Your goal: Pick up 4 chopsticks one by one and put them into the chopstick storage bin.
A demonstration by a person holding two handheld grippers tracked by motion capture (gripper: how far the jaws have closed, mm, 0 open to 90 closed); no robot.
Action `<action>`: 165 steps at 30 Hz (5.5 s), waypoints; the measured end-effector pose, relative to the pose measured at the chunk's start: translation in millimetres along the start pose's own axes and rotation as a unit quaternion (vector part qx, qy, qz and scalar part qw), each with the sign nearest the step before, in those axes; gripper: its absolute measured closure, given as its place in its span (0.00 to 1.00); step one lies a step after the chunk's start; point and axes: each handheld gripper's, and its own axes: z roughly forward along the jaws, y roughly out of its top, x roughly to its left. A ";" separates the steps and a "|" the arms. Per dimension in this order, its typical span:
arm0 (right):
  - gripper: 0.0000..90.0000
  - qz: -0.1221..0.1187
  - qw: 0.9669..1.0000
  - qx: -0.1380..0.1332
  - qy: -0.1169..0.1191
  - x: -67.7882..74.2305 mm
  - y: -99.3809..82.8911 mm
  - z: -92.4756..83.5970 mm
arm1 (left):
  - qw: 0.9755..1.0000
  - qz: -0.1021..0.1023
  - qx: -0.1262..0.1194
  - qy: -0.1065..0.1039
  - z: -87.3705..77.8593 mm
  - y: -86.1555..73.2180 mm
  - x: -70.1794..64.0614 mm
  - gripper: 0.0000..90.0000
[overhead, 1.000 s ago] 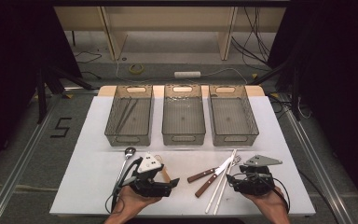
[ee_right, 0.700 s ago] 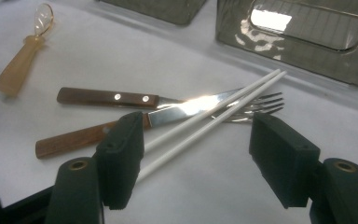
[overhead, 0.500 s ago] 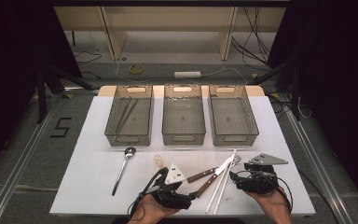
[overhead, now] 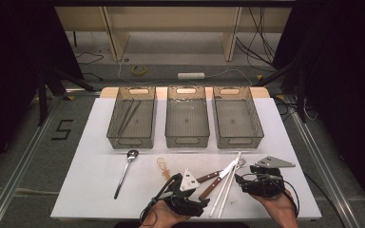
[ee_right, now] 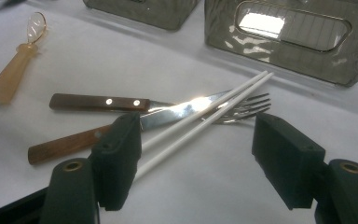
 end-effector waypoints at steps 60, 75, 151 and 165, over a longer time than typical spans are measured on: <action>0.37 -0.002 1.000 -0.004 0.005 -1.0 -0.7 -1.8 | 0.995 0.074 0.061 -0.006 50.9 -7.2 -28.7 0.75; 0.37 -0.003 1.000 -0.003 0.005 -0.3 -0.9 -1.3 | 0.997 0.045 0.059 0.007 51.4 -6.4 -28.1 0.82; 0.37 -0.008 1.000 -0.001 0.016 1.2 -1.3 2.7 | 0.999 -0.017 0.036 0.036 38.4 3.7 14.3 0.92; 0.37 -0.007 1.000 -0.003 0.017 1.3 -1.1 2.3 | 0.999 -0.011 0.010 0.036 13.3 14.9 29.3 0.93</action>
